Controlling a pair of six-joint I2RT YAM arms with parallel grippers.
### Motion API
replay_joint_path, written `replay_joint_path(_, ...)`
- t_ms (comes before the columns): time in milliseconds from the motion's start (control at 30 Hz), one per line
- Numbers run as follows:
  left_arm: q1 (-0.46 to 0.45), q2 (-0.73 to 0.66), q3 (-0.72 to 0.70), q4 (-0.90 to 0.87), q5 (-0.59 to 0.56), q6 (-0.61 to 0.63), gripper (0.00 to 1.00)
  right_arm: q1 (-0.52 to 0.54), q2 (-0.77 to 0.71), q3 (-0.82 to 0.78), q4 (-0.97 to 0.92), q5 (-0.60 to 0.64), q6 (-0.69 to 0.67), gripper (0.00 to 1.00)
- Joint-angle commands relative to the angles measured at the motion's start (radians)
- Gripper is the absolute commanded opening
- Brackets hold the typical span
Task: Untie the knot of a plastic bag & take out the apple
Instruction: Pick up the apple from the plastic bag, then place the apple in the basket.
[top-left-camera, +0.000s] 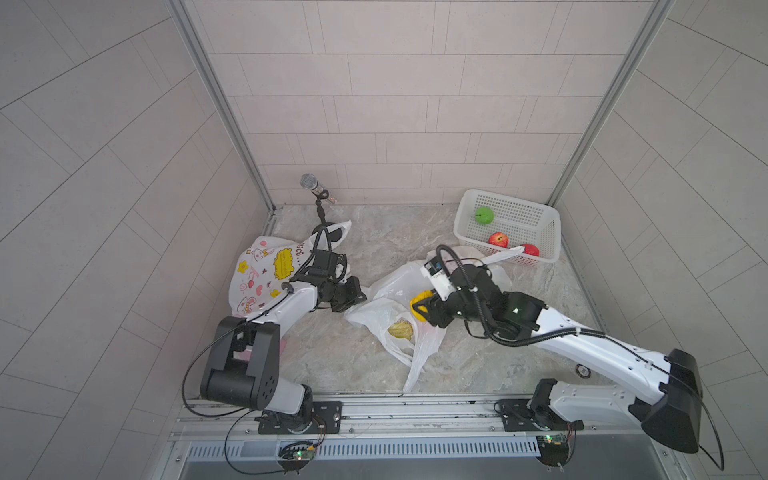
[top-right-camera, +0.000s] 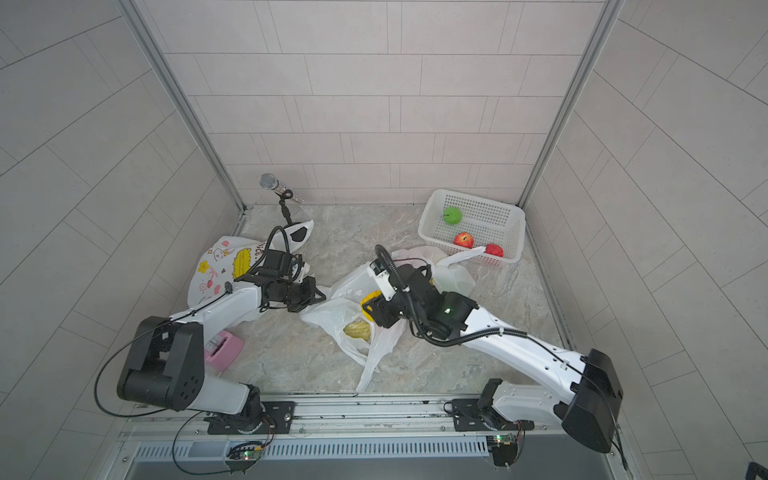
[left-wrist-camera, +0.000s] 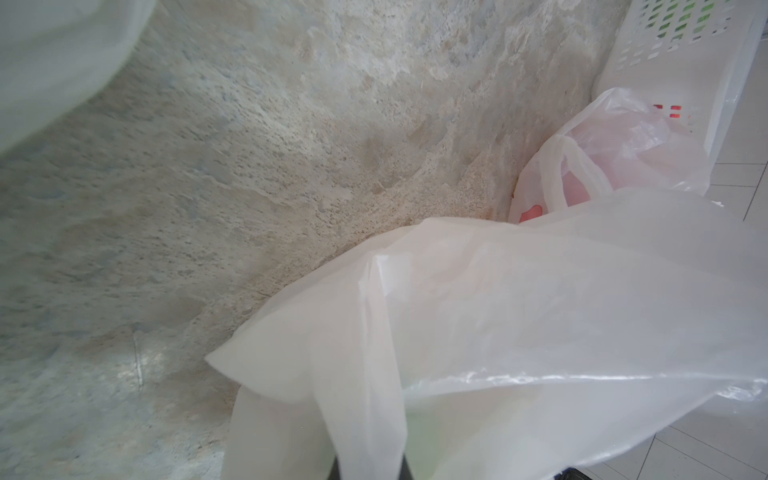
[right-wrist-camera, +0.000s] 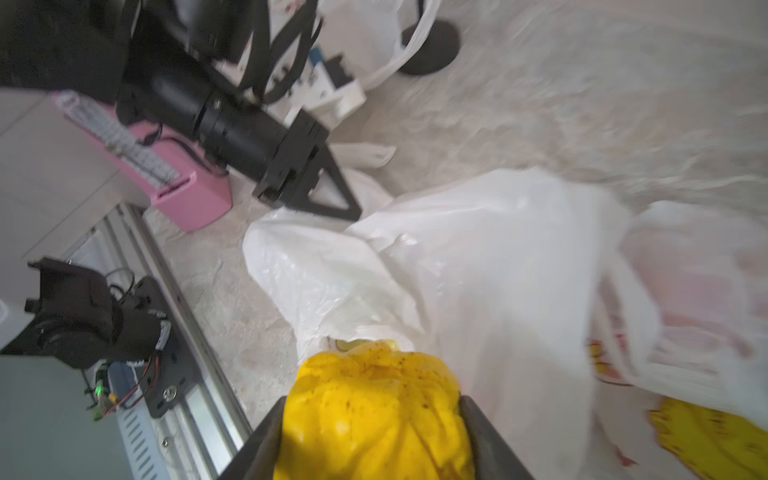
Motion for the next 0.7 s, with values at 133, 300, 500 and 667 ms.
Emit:
replay_joint_path(133, 0.006, -0.003, -0.022, -0.003, 0.005, 0.023, 0.06, -0.493, 0.085, 0.079, 0.02, 0.035, 0.065, 0.18)
replay_joint_path(300, 0.007, -0.001, -0.028, 0.0, 0.007, 0.023, 0.06, -0.743, 0.401, 0.292, 0.052, -0.001, 0.113, 0.19)
replay_joint_path(500, 0.005, 0.016, -0.026, 0.002, 0.013, 0.023, 0.06, -0.857, 0.787, 0.64, 0.022, -0.029, 0.139, 0.24)
replay_joint_path(667, 0.007, 0.029, -0.023, 0.002, 0.017, 0.029, 0.06, -0.877, 1.004, 0.889, -0.089, 0.047, 0.101, 0.4)
